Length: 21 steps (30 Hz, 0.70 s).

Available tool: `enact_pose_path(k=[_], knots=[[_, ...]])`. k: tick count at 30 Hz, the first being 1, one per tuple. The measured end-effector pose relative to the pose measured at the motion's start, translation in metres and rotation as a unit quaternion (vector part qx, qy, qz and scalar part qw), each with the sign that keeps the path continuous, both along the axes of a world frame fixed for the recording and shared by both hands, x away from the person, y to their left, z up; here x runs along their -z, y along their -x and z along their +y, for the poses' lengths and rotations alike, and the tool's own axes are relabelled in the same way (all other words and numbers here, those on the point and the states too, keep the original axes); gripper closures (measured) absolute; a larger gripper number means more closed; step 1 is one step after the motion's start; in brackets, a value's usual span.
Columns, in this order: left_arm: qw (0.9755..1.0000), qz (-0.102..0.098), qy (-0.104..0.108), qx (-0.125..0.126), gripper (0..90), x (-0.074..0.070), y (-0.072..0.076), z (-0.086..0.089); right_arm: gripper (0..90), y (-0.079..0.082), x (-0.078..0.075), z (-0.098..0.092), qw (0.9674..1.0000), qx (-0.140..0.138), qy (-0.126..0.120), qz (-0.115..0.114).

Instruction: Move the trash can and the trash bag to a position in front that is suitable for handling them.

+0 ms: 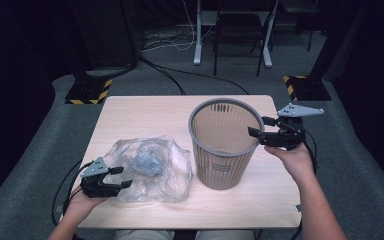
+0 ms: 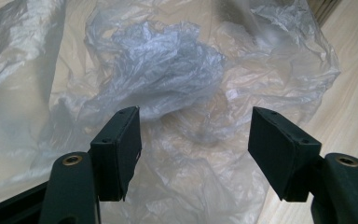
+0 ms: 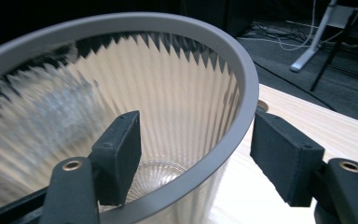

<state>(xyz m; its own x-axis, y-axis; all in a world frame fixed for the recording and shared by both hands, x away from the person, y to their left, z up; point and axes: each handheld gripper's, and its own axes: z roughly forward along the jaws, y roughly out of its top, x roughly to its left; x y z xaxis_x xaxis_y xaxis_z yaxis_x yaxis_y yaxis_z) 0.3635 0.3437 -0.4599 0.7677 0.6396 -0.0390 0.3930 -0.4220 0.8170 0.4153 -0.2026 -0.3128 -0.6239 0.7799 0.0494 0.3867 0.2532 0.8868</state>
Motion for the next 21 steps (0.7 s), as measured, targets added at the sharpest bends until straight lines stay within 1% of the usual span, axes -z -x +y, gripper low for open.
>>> enact_pose_path(k=[1,2,4,7,9,14,21], knots=[[1.0,-0.001,-0.001,0.001,33.3,0.0,-0.001,-0.001,36.2,-0.002,0.001,0.001,1.0,-0.001,0.005,0.003],[1.0,-0.001,-0.002,0.003,33.0,-0.001,-0.003,-0.003,36.4,-0.003,0.003,0.001,0.9999,-0.004,0.007,0.006],[1.0,0.0,-0.003,0.006,32.4,-0.001,-0.006,-0.006,37.5,-0.005,0.005,0.001,0.9999,-0.004,-0.005,0.012],[0.9999,0.006,-0.005,0.01,31.2,0.0,-0.011,-0.01,42.7,-0.005,0.004,0.001,0.9999,0.005,-0.008,0.012],[0.9999,0.009,-0.005,0.013,30.9,0.001,-0.015,-0.014,45.9,-0.004,0.003,0.001,0.9999,0.006,-0.01,0.013],[0.9997,0.011,-0.008,0.019,30.3,0.001,-0.021,-0.022,46.1,0.001,0.002,0.005,0.9999,-0.005,-0.005,0.014],[0.9997,0.011,-0.012,0.016,29.1,0.001,-0.029,-0.029,46.0,0.013,0.005,0.012,0.9994,-0.026,-0.019,0.012]])
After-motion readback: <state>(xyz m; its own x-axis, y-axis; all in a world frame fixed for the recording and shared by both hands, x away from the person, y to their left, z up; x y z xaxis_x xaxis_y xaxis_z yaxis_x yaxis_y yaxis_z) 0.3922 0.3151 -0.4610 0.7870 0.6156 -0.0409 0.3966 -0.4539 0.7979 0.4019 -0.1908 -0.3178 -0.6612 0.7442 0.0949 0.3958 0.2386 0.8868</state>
